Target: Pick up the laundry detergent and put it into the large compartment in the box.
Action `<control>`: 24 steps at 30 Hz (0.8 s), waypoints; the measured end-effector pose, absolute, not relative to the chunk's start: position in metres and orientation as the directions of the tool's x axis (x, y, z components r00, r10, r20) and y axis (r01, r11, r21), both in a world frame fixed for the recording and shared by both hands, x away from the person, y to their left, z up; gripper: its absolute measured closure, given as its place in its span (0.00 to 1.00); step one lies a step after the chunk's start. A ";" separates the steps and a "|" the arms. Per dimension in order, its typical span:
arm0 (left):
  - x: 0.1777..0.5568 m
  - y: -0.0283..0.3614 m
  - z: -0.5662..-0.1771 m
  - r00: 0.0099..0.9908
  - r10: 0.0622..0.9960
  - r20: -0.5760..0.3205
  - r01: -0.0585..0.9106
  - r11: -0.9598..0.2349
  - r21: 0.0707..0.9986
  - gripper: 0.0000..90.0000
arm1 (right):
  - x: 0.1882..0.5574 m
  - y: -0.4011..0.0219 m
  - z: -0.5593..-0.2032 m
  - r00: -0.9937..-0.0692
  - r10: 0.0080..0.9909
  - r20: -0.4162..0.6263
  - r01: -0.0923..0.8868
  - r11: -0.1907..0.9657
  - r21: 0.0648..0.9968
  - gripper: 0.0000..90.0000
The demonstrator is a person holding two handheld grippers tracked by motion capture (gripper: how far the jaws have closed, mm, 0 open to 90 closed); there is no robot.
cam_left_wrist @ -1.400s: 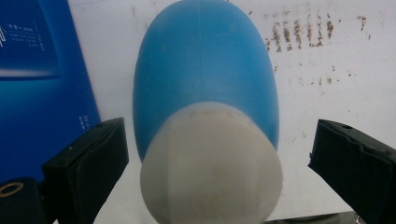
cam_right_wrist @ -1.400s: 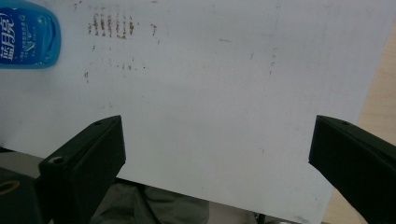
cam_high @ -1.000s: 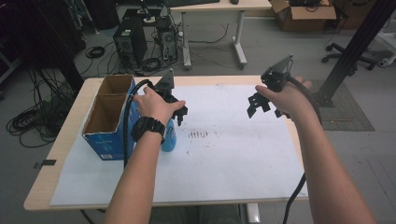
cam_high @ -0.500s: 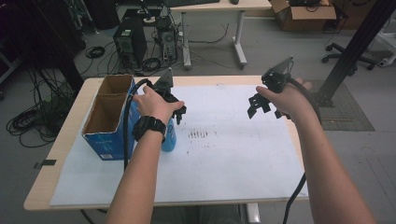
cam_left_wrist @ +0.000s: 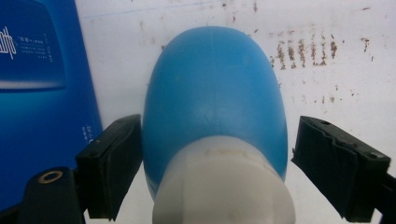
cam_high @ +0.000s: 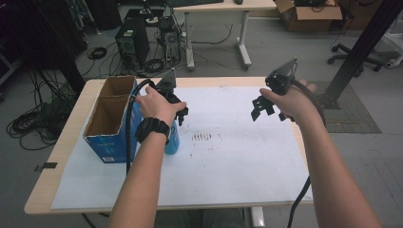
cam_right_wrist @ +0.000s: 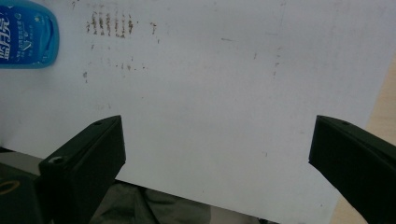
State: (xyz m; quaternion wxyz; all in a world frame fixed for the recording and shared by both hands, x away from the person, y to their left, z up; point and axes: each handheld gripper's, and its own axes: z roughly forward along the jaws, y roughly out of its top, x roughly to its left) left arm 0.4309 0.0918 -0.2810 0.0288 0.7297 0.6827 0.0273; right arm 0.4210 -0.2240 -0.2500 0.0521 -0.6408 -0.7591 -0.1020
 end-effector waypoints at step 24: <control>0.433 0.088 -0.282 0.074 0.997 0.022 0.995 -0.076 0.068 0.28 | 0.422 -0.228 -0.253 -0.168 0.963 0.210 0.985 0.154 0.080 0.04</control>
